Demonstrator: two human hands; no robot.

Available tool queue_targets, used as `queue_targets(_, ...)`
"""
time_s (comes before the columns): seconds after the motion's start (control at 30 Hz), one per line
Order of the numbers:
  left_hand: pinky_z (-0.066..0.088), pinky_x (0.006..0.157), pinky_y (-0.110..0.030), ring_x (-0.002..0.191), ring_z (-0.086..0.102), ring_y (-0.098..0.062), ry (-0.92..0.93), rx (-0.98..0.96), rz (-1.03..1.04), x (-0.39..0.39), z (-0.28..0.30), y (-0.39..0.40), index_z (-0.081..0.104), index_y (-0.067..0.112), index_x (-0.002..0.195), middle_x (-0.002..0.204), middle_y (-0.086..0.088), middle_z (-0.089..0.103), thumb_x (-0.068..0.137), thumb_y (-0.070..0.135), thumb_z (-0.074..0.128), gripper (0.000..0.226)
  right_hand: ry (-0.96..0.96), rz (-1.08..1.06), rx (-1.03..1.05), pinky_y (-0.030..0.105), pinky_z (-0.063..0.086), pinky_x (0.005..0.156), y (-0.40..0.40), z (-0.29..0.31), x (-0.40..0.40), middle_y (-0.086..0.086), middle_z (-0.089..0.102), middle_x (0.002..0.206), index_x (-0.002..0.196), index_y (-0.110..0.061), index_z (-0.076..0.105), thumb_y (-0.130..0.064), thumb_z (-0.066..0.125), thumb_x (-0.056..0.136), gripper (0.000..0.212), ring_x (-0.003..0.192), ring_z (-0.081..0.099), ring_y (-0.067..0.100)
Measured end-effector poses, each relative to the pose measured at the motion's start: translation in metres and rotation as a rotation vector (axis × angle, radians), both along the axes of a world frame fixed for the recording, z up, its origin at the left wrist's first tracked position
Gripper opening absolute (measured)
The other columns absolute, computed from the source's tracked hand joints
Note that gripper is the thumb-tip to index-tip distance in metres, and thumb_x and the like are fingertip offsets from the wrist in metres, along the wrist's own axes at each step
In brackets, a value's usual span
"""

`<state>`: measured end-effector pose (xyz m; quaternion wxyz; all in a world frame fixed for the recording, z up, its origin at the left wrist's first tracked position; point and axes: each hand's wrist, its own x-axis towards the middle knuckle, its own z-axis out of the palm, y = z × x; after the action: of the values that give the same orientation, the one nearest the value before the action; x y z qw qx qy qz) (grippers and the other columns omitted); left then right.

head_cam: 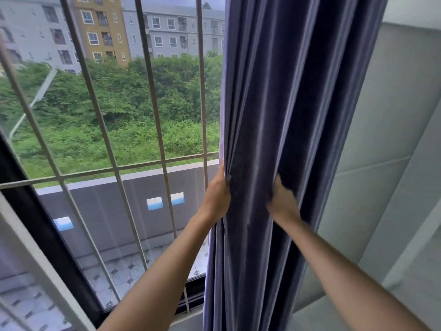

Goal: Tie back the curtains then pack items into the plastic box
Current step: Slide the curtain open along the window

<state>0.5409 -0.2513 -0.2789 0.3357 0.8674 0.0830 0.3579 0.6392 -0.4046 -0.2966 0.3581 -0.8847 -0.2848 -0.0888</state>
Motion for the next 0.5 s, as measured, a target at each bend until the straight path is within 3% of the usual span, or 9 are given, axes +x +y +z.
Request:
queue_targets(0.2, 0.036, 0.096, -0.016, 0.121, 0.049, -0.02, -0.031, 0.003, -0.042, 0.002, 0.0, -0.001, 0.027, 0.011, 0.147, 0.137, -0.006, 0.051, 0.099, 0.001, 0.029, 0.049, 0.069, 0.026, -0.106, 0.041, 0.056, 0.069, 0.011, -0.069, -0.038, 0.005, 0.069, 0.091, 0.143, -0.022, 0.025, -0.013, 0.037, 0.097, 0.049, 0.077, 0.068, 0.028)
queue_targets(0.33, 0.036, 0.105, -0.029, 0.128, 0.045, -0.021, -0.041, -0.036, -0.061, 0.005, 0.0, -0.006, 0.026, 0.009, 0.148, 0.143, -0.008, 0.047, 0.101, 0.006, 0.03, 0.047, -0.023, 0.008, -0.213, 0.035, 0.052, 0.071, 0.018, -0.076, -0.057, 0.011, 0.07, 0.097, 0.153, -0.021, 0.005, -0.005, 0.041, 0.095, 0.07, 0.086, 0.068, 0.028)
queue_targets(0.5, 0.031, 0.107, -0.026, 0.135, 0.038, -0.017, 0.002, -0.145, -0.085, 0.013, -0.001, -0.01, 0.023, 0.014, 0.15, 0.149, -0.004, 0.04, 0.103, 0.03, 0.032, 0.05, 0.001, 0.015, -0.24, 0.035, 0.051, 0.07, 0.022, -0.074, -0.075, 0.011, 0.067, 0.094, 0.153, -0.026, -0.003, -0.001, 0.036, 0.093, 0.076, 0.083, 0.067, 0.027)
